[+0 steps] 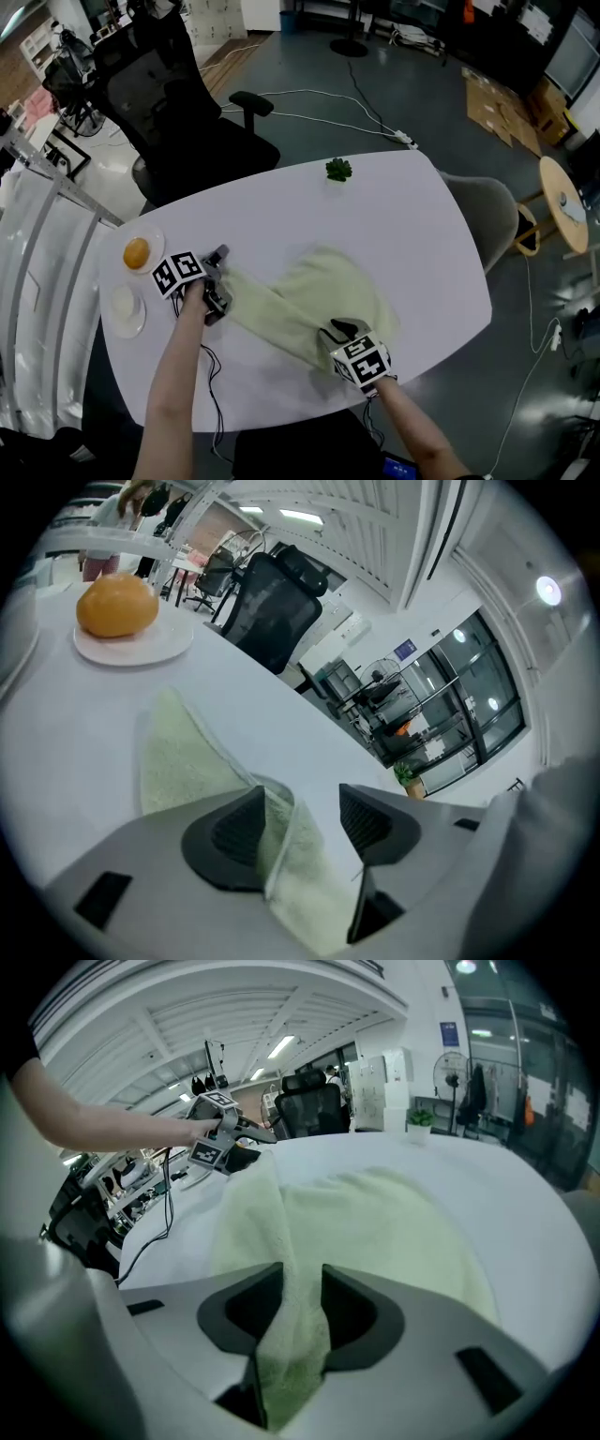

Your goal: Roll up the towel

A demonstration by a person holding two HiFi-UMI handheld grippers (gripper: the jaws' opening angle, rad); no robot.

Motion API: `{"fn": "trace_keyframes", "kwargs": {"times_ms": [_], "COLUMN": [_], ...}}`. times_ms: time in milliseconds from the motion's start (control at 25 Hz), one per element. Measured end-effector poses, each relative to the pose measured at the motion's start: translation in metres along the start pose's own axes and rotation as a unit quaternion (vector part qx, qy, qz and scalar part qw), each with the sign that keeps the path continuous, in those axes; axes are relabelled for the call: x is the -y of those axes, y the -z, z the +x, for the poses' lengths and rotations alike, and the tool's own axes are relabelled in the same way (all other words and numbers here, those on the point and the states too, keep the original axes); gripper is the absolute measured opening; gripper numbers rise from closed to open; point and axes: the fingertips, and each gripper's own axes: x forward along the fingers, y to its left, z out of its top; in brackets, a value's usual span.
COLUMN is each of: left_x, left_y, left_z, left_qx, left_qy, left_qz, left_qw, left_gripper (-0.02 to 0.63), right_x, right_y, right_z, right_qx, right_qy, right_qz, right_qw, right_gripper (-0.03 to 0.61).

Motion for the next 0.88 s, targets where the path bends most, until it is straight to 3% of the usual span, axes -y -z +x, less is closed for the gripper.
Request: {"fn": "trace_keyframes", "kwargs": {"times_ms": [360, 600, 880], "left_x": [0.033, 0.018, -0.014], "left_y": [-0.017, 0.000, 0.043], "left_z": [-0.054, -0.089, -0.100], "left_qx": [0.018, 0.011, -0.029], "left_qy": [0.063, 0.069, 0.067], "left_qz": [0.032, 0.036, 0.007], "left_qw": [0.9974, 0.9969, 0.9973], "left_gripper": [0.325, 0.333, 0.341], "right_x": [0.005, -0.021, -0.062], "right_y": [-0.037, -0.022, 0.009], "right_z": [-0.052, -0.060, -0.049], "right_qx": [0.052, 0.039, 0.016], "right_qy": [0.037, 0.037, 0.019], "right_qz": [-0.045, -0.074, -0.094], "right_qw": [0.997, 0.996, 0.995], "right_gripper": [0.227, 0.247, 0.261]}}
